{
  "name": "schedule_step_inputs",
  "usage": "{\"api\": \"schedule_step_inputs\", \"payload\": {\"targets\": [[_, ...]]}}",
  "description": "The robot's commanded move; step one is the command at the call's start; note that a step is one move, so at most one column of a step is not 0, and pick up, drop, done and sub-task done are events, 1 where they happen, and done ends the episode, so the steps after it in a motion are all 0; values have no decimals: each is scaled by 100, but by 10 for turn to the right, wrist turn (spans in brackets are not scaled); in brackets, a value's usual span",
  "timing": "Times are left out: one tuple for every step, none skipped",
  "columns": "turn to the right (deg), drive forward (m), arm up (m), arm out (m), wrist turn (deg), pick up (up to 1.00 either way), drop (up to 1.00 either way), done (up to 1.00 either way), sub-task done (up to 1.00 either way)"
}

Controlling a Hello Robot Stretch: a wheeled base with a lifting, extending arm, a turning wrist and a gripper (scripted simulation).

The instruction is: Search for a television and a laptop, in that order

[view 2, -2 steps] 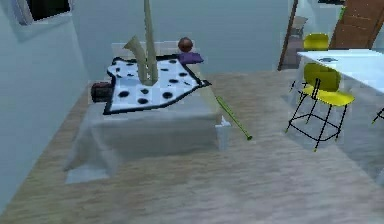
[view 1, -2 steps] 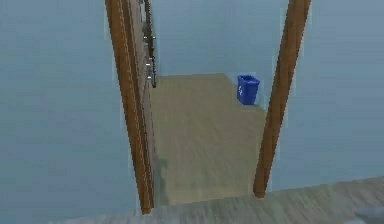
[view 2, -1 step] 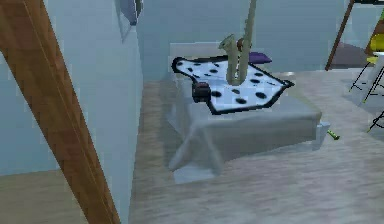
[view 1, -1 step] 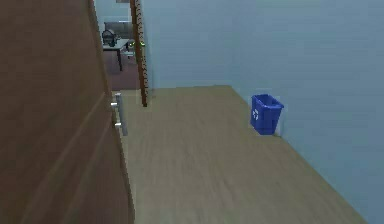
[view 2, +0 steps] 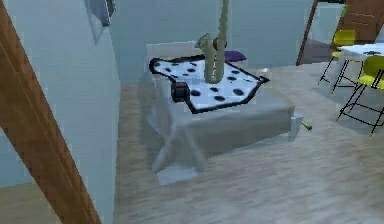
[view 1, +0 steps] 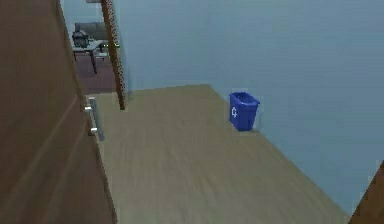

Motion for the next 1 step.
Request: {"api": "schedule_step_inputs", "payload": {"targets": [[0, 100, 0, 0, 0, 0, 0, 0, 0]]}}
